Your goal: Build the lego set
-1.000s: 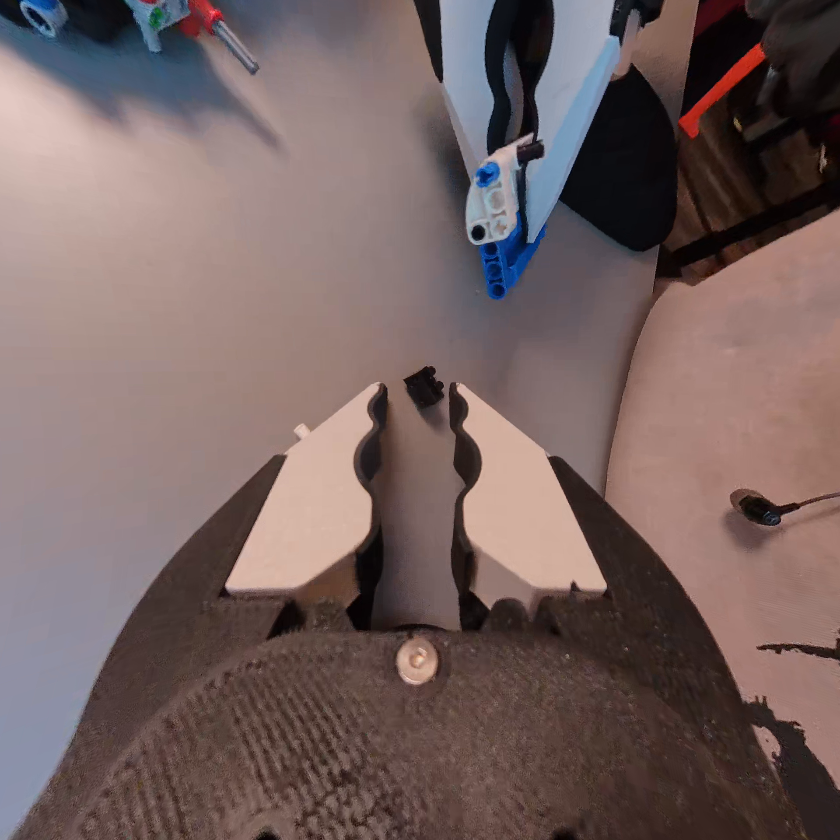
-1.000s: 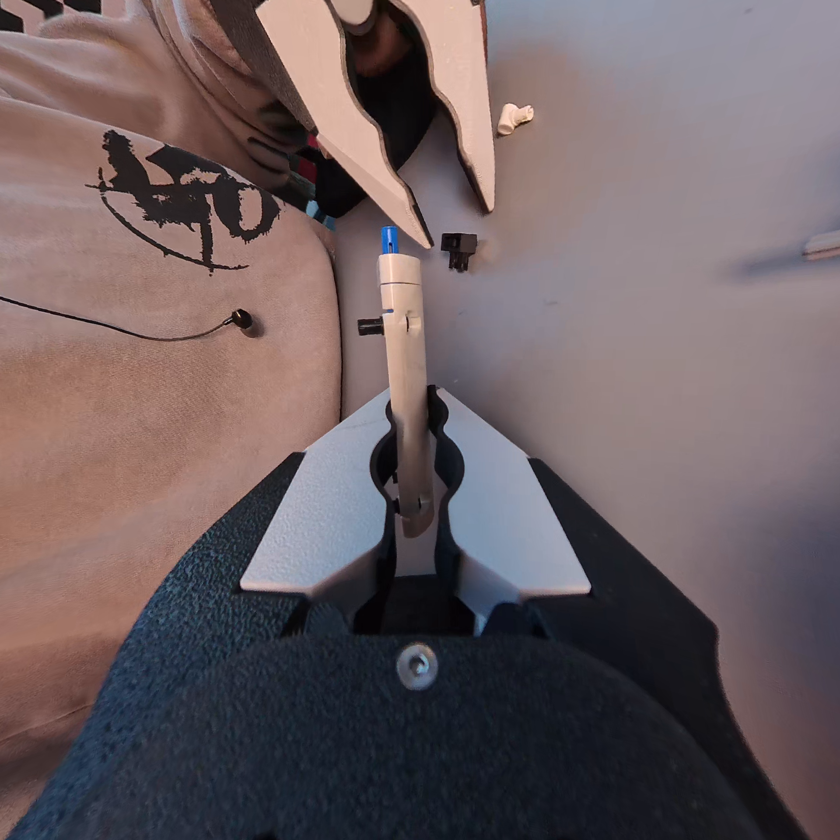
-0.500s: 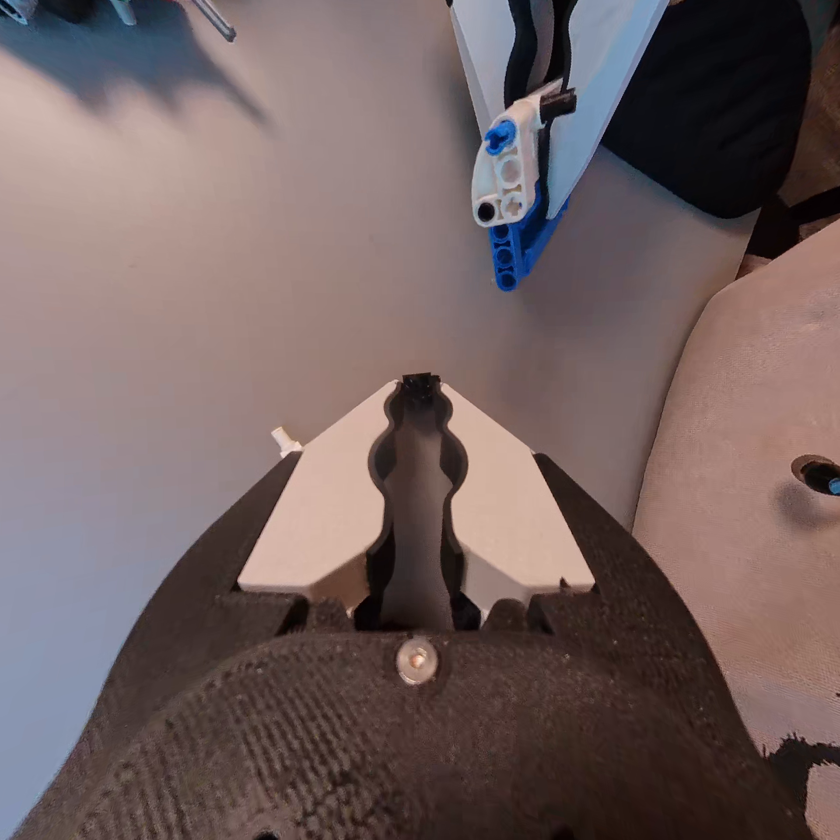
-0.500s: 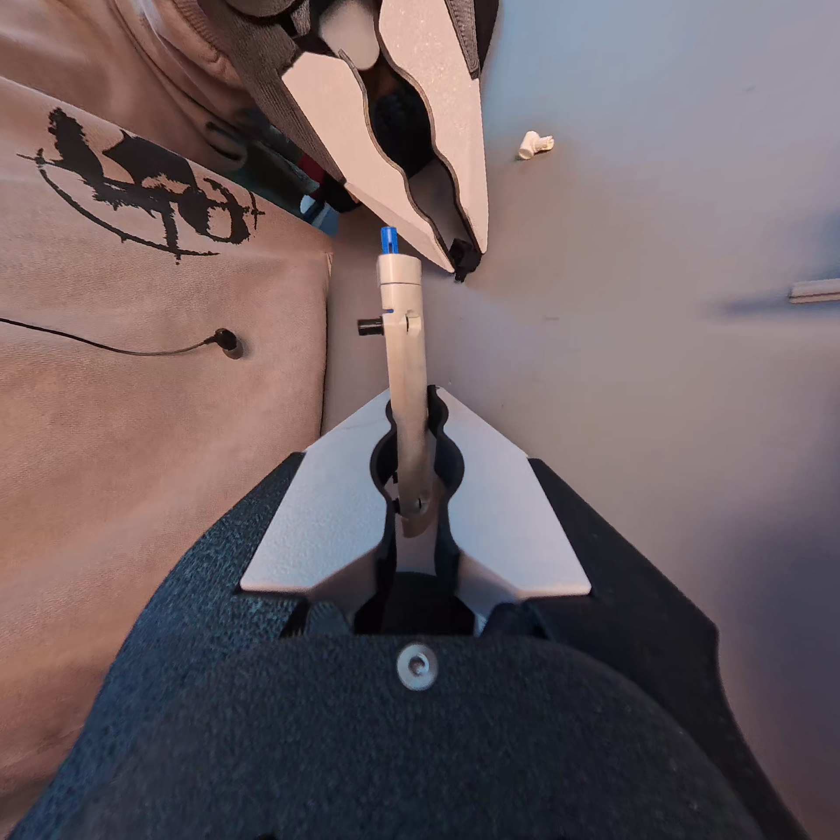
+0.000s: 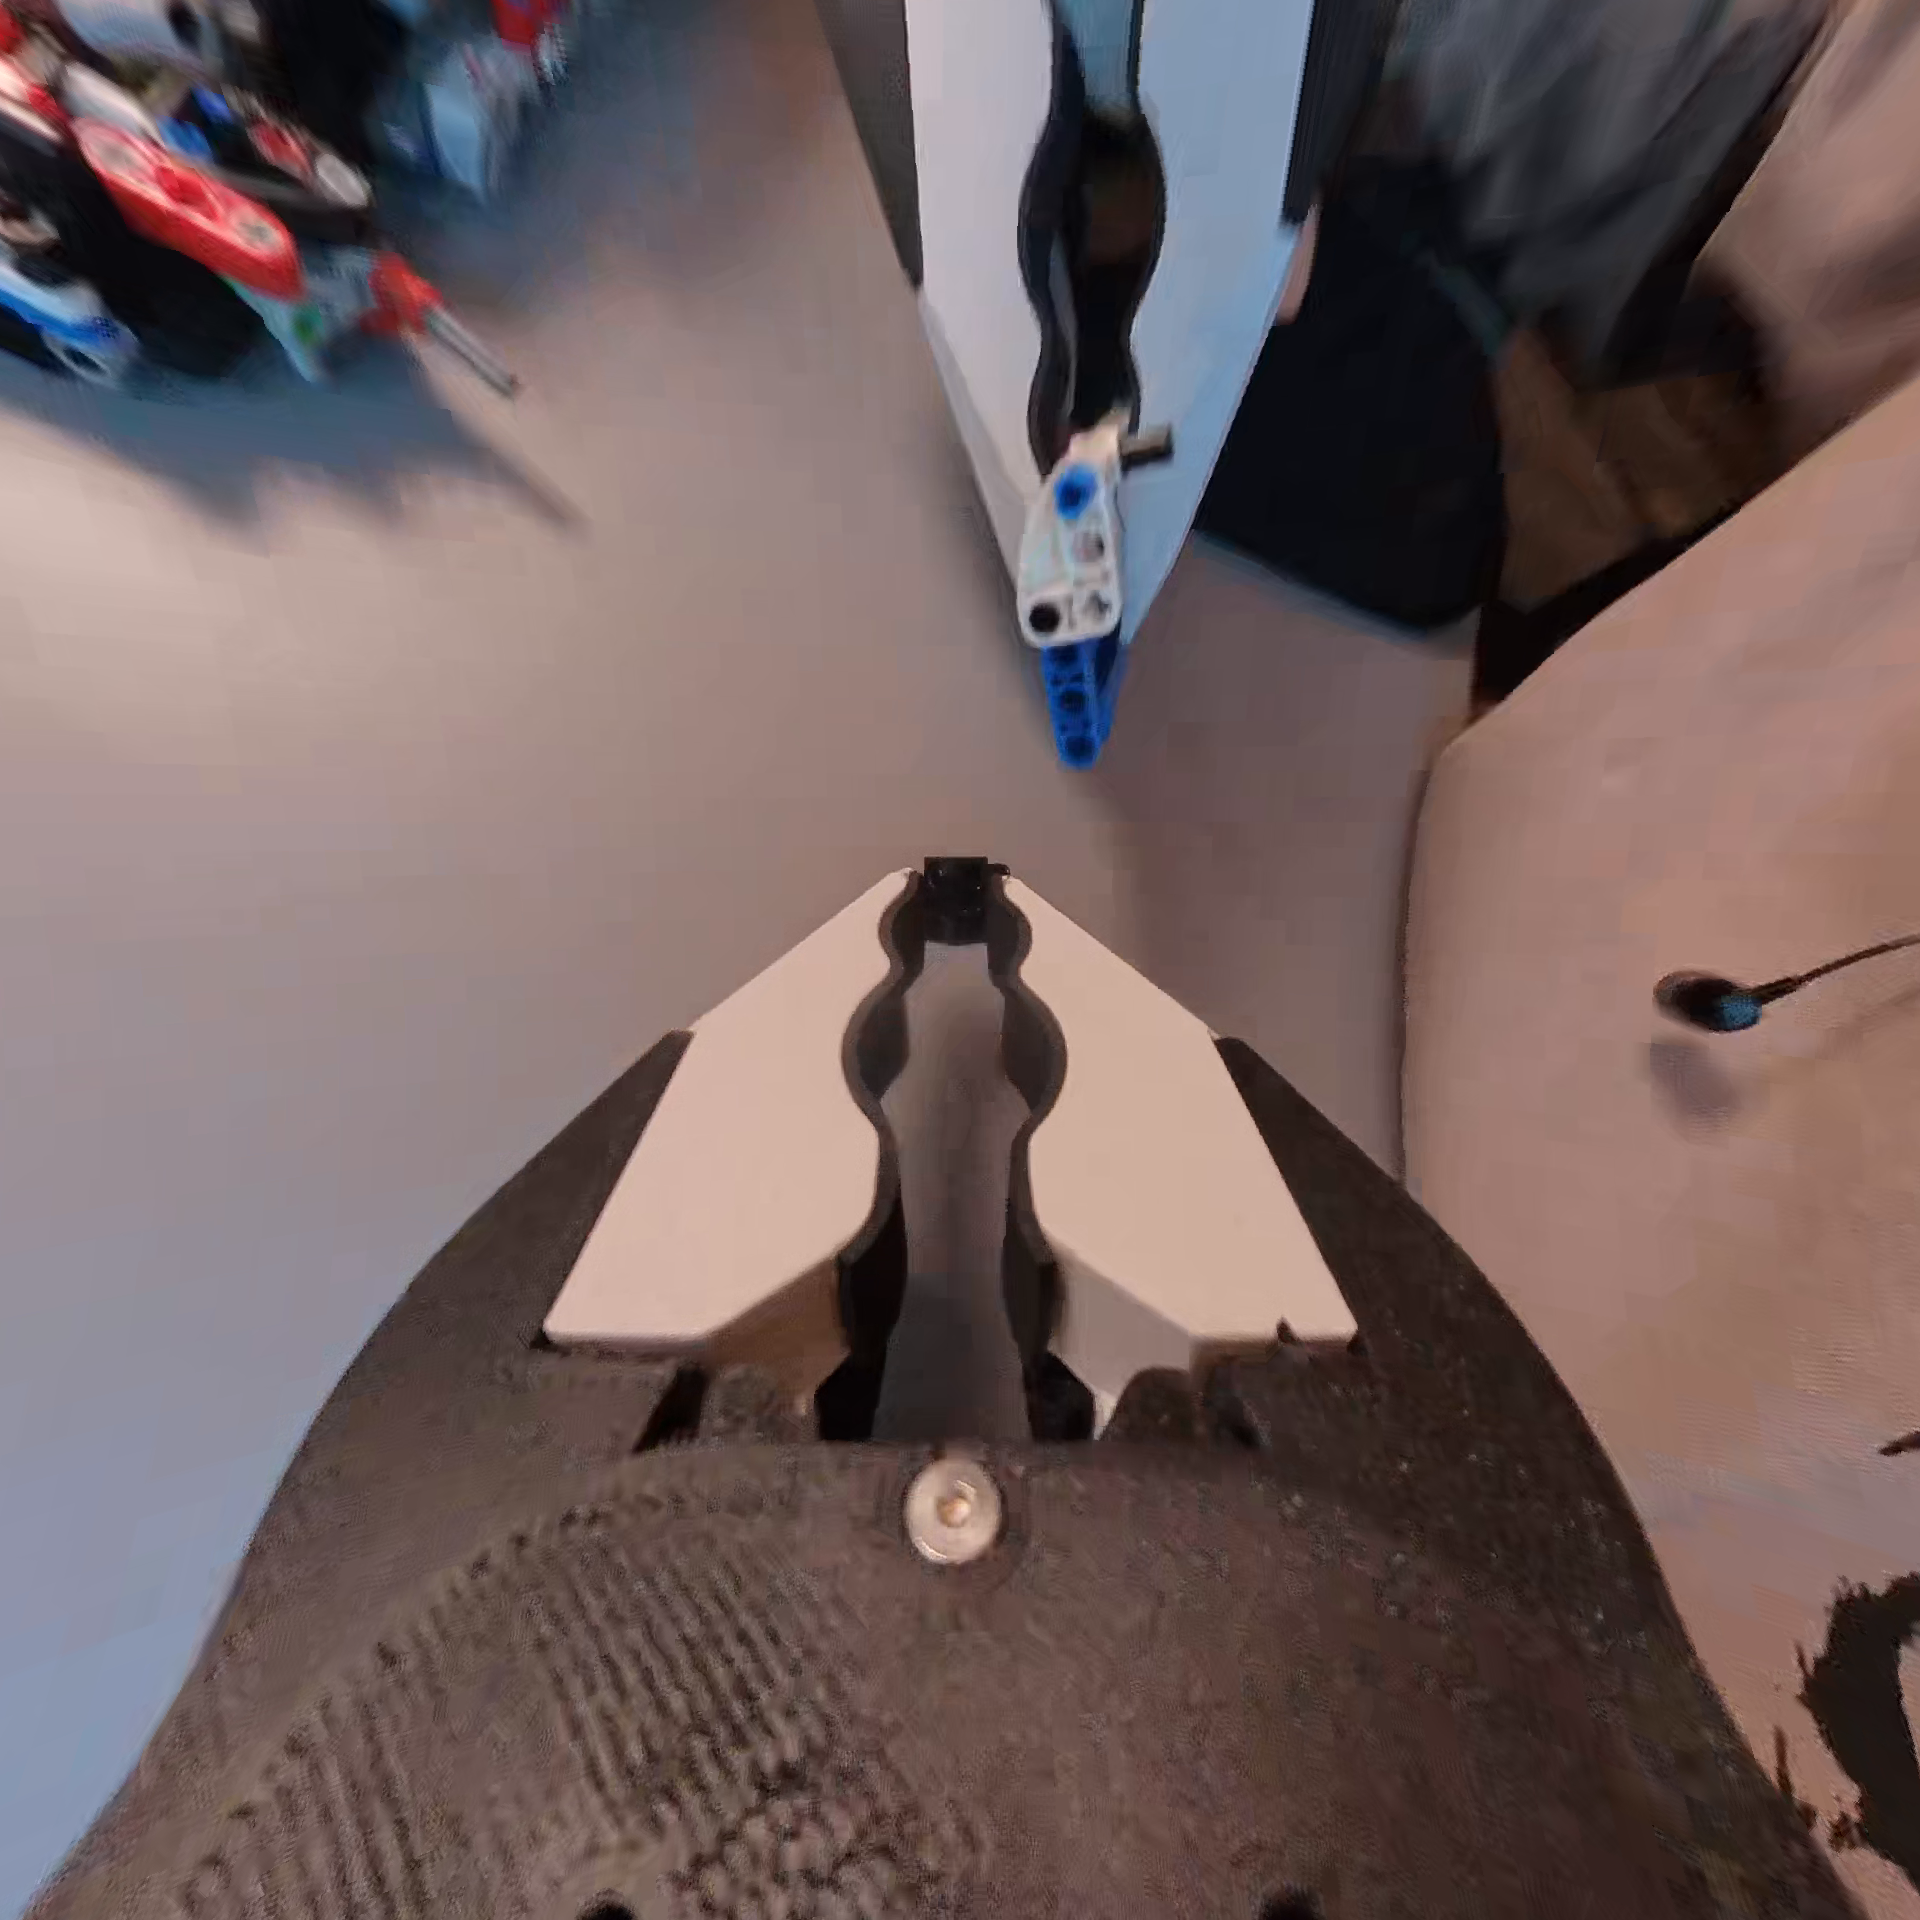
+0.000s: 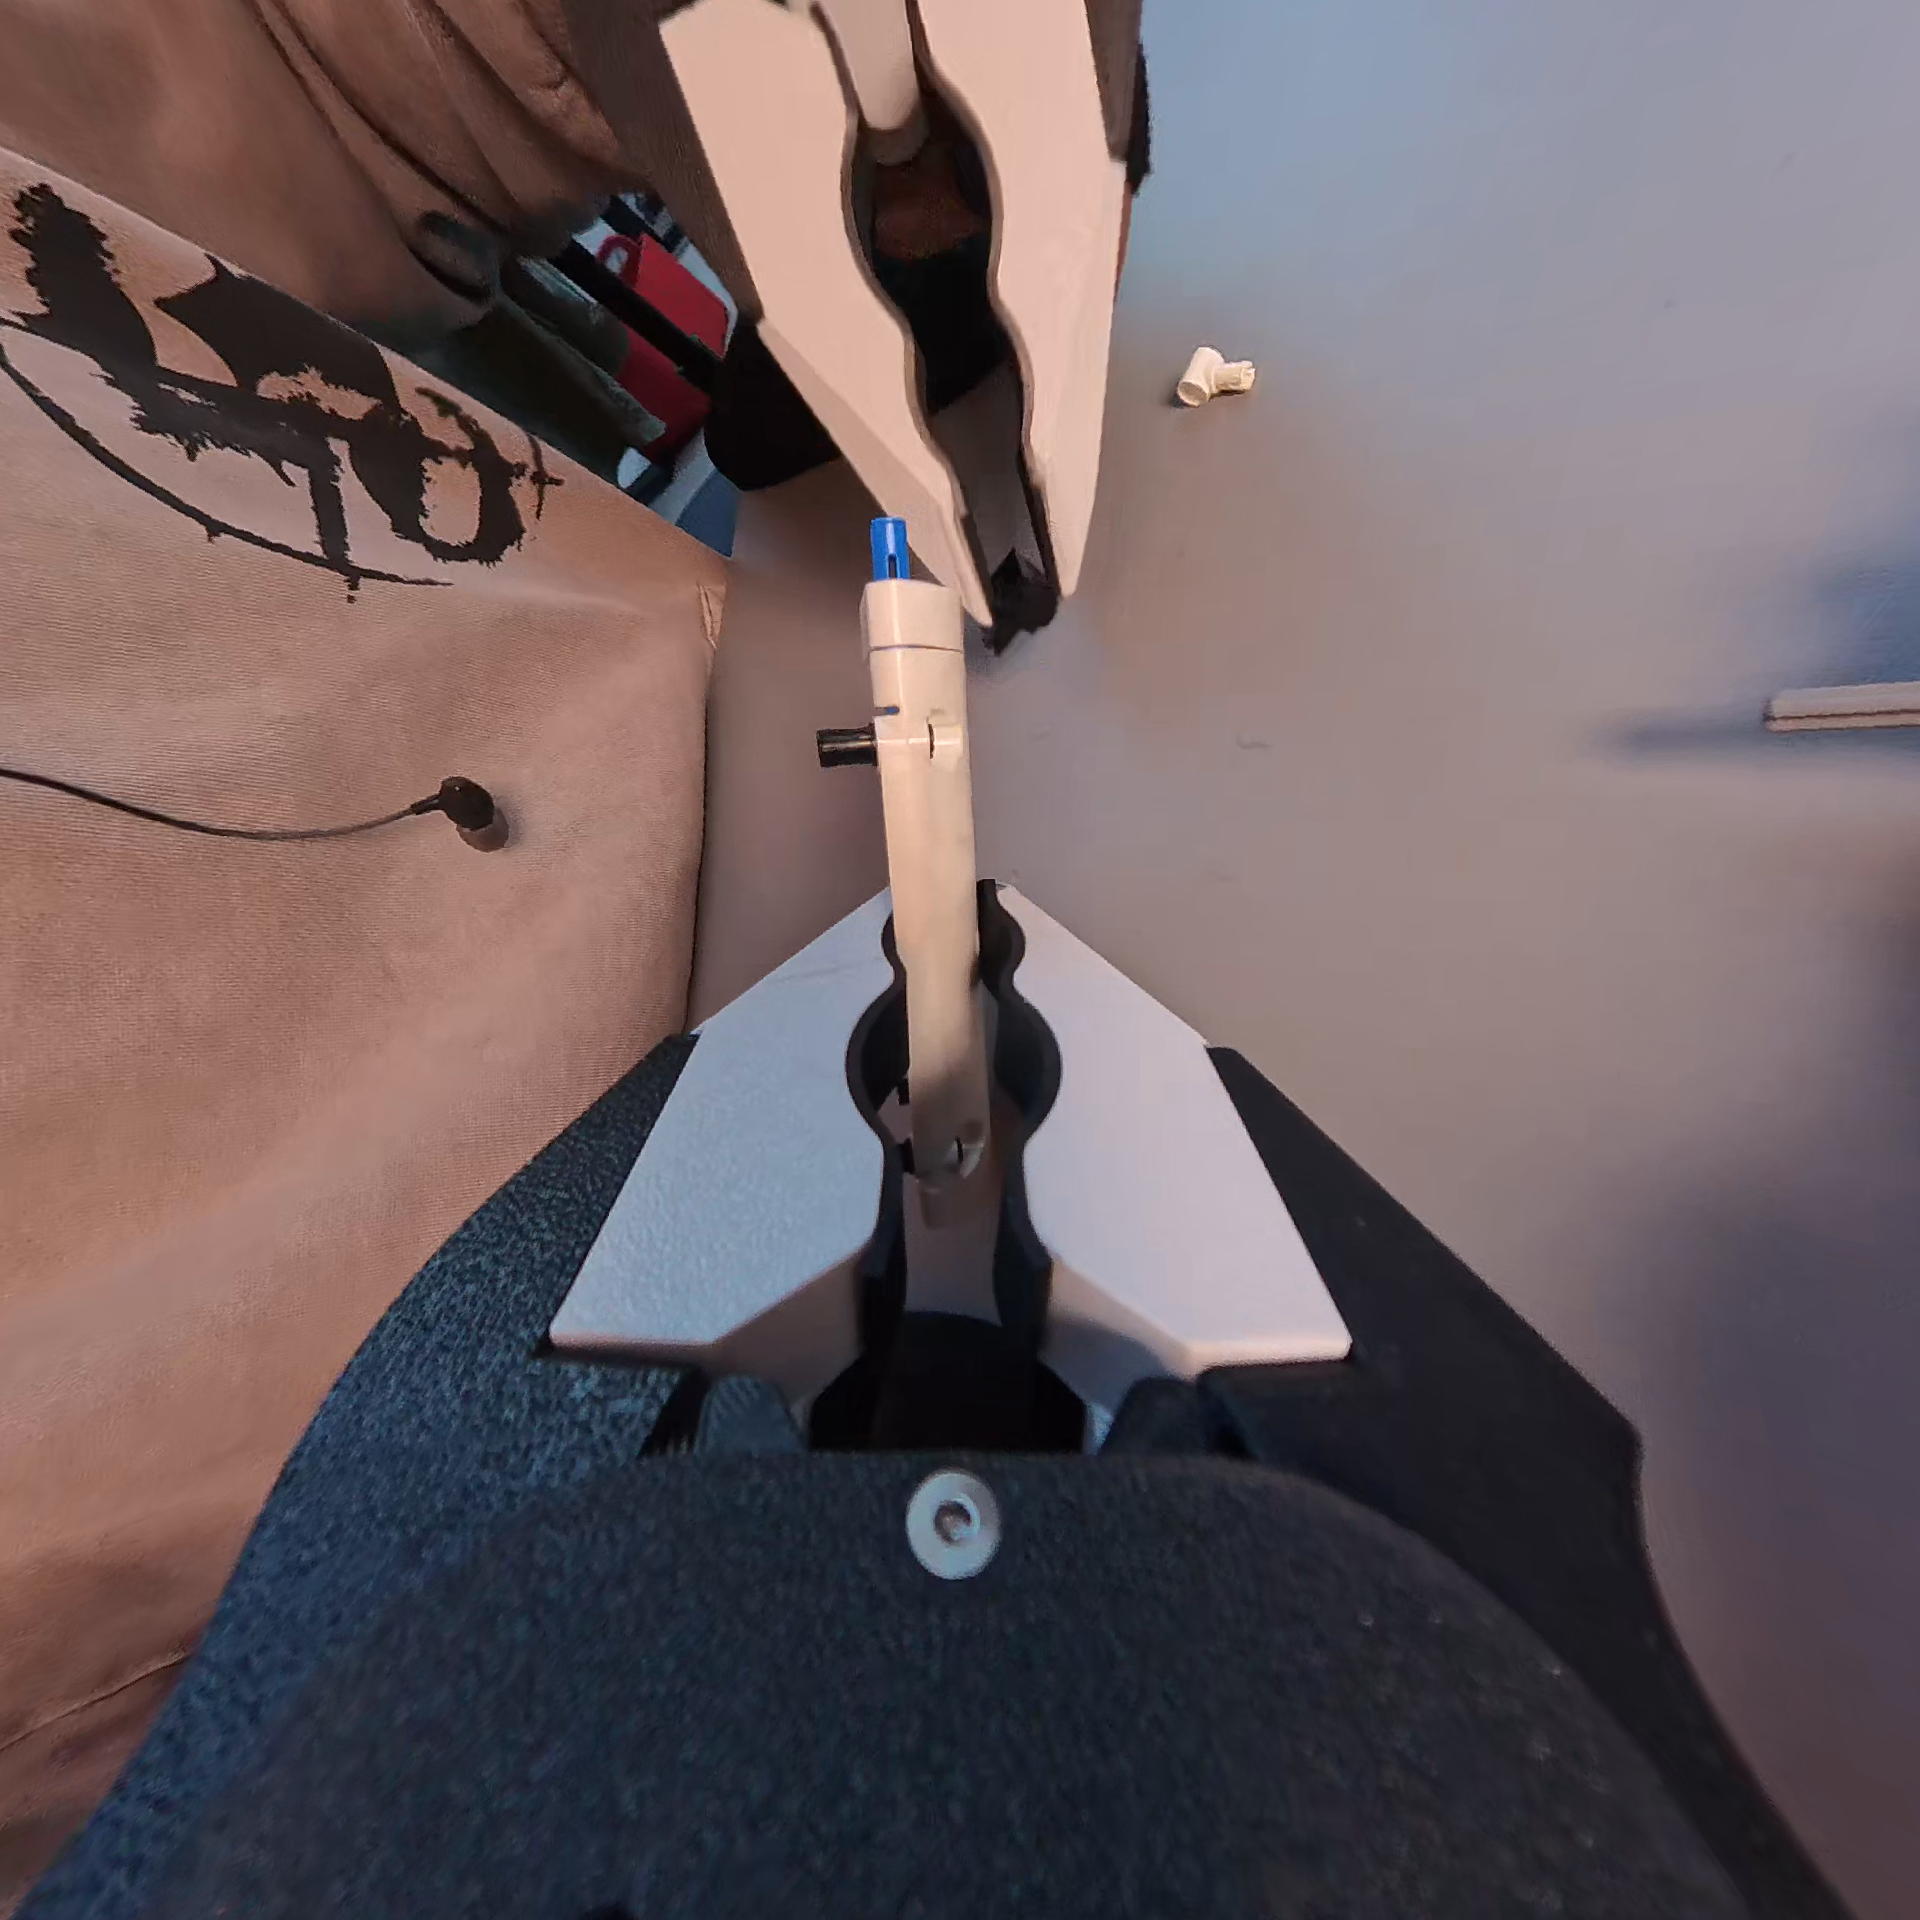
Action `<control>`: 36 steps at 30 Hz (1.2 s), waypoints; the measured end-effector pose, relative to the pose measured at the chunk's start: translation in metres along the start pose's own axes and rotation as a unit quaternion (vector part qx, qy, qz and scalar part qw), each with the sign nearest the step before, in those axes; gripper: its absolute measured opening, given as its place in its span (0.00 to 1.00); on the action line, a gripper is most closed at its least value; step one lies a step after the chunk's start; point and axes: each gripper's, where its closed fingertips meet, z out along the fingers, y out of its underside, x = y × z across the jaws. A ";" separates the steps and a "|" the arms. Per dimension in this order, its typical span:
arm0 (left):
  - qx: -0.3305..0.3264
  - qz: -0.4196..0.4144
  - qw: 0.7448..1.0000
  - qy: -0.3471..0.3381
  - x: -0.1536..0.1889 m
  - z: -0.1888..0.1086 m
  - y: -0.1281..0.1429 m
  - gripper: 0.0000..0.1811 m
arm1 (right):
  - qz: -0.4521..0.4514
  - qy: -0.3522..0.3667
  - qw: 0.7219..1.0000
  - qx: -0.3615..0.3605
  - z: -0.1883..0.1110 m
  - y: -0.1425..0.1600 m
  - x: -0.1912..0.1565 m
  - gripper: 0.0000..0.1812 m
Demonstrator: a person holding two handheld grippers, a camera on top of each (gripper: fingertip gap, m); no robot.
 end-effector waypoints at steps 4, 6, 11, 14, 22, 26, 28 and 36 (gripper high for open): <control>0.138 -0.067 0.988 0.014 -0.007 -0.018 -0.031 0.05 | 0.011 0.005 1.000 0.008 -0.003 -0.002 0.003 0.04; 0.167 -0.083 0.982 0.011 -0.011 -0.019 -0.035 0.05 | 0.020 0.011 1.000 0.009 -0.003 -0.005 0.006 0.04; 0.206 -0.096 0.974 -0.018 -0.020 -0.019 -0.040 0.05 | 0.036 0.036 0.999 0.011 0.001 -0.016 0.012 0.04; 0.200 -0.083 0.975 -0.055 -0.026 -0.018 -0.038 0.05 | 0.058 0.050 0.997 0.019 0.003 -0.023 0.018 0.04; 0.197 -0.032 0.968 -0.149 -0.036 -0.021 -0.038 0.05 | 0.086 0.079 0.993 0.031 0.008 -0.031 0.030 0.04; 0.189 -0.014 0.964 -0.185 -0.040 -0.023 -0.037 0.05 | 0.098 0.093 0.990 0.043 0.011 -0.034 0.035 0.04; 0.187 -0.011 0.963 -0.192 -0.041 -0.024 -0.036 0.05 | 0.104 0.096 0.988 0.053 0.010 -0.036 0.036 0.04; 0.167 -0.006 0.967 -0.193 -0.043 -0.023 -0.032 0.05 | 0.108 0.103 0.987 0.065 0.012 -0.037 0.038 0.04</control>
